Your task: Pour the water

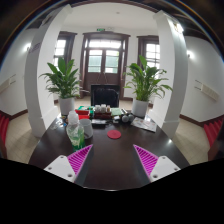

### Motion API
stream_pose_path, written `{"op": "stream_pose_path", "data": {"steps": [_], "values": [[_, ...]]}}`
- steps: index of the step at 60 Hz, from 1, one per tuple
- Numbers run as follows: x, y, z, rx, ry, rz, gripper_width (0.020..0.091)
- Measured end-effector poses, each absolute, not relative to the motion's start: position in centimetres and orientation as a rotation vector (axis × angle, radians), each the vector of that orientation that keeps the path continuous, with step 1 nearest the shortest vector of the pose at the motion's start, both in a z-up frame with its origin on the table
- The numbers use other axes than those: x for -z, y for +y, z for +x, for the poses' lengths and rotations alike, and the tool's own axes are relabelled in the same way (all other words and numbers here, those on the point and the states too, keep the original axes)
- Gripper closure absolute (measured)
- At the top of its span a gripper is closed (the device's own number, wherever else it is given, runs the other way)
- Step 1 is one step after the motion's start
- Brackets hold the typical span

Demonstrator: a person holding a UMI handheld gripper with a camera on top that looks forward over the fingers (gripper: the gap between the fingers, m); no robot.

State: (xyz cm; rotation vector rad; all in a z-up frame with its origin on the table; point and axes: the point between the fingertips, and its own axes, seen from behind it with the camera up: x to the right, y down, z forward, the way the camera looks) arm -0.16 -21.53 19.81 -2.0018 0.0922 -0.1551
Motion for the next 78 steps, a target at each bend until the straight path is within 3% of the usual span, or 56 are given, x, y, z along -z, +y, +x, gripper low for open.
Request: {"op": "stream_pose_path", "data": {"steps": [6,7,10,21,33,45,50,54,65,66,69,78], "values": [[-17.2,-21.1,-2.0,0.149,0.081,-1.989,0.0321],[-18.8,-21.2,-1.5,0.144,0.076,-1.985,0.0322],[-15.3,-20.1,-4.3,0.122,0.06,-1.964,0.0323],[-11.1,-16.0,-11.7,-0.037,-0.022,-1.912,0.032],[-9.5,-10.6,-14.4,-0.092,-0.008,-1.862,0.032],[-10.4,-6.1,-13.9,-0.055,0.013,-1.793,0.0324],[-10.8,-4.6,-14.2,-0.068,0.011,-1.755,0.0404],[-10.2,-4.0,-13.6,-0.039,0.017,-1.753,0.0556],[-10.6,-3.2,-13.3,-0.057,0.039,-1.697,0.0649],[-10.6,-3.2,-13.4,-0.056,0.032,-1.694,0.0699],[-10.4,-3.3,-13.3,-0.036,0.018,-1.686,0.0755],[-10.4,-3.0,-13.5,-0.009,-0.005,-1.699,0.0754]]}}
